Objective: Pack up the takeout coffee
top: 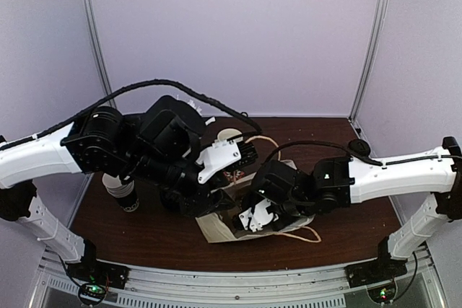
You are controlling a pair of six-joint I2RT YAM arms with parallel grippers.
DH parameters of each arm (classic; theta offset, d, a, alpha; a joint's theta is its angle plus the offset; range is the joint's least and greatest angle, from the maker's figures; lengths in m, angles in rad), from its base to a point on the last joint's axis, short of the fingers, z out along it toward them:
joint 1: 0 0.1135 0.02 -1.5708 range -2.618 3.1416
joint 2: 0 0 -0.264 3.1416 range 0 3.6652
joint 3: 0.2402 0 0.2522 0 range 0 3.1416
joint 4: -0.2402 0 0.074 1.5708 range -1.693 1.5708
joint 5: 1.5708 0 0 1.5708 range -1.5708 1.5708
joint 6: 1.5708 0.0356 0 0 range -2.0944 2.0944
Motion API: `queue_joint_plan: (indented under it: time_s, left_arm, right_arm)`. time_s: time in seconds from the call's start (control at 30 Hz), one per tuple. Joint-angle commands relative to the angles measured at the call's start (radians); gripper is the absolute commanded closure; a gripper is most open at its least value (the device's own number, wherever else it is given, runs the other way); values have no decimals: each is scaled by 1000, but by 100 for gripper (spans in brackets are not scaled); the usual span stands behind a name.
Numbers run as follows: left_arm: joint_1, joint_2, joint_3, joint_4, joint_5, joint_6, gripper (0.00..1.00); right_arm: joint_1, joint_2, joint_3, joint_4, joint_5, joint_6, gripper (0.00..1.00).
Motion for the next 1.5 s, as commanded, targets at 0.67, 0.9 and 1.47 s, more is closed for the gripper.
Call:
queue_joint_plan:
  time_s: [0.67,0.9,1.47]
  left_arm:
    - [30,-420,-264,183,-349,-33,42]
    - [43,-432,-291,186,-352,-40,41]
    - [132,-417,-324,210,-258,-46,41]
  right_arm:
    - [-247,460,639,-578,-376,119,45]
    - [-297,540,729,-612,-440,134,46]
    - [-325,665,711,-600,-494,140,46]
